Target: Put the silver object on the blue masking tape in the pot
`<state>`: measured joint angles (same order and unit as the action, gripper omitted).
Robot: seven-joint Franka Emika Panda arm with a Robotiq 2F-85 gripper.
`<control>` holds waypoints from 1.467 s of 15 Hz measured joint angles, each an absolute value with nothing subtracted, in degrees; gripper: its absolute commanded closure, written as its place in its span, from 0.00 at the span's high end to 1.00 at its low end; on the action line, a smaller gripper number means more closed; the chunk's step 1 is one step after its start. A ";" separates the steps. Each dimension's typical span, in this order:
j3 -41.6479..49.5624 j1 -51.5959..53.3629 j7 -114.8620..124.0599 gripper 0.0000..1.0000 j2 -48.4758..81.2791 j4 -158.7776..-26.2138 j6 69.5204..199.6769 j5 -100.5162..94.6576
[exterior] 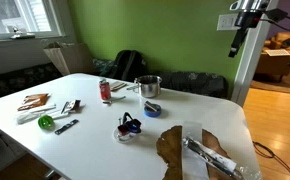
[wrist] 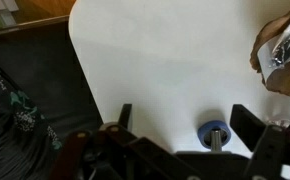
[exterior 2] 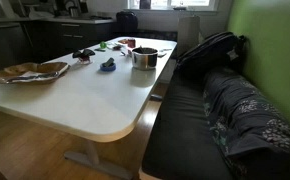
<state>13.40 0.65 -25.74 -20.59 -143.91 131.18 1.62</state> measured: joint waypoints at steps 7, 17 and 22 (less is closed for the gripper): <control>13.26 0.53 -25.74 1.00 -20.59 -143.91 131.18 1.62; 3.90 11.05 -33.50 1.00 -12.96 -148.92 141.00 6.07; 3.22 11.94 -35.14 1.00 -10.09 -148.37 141.82 7.17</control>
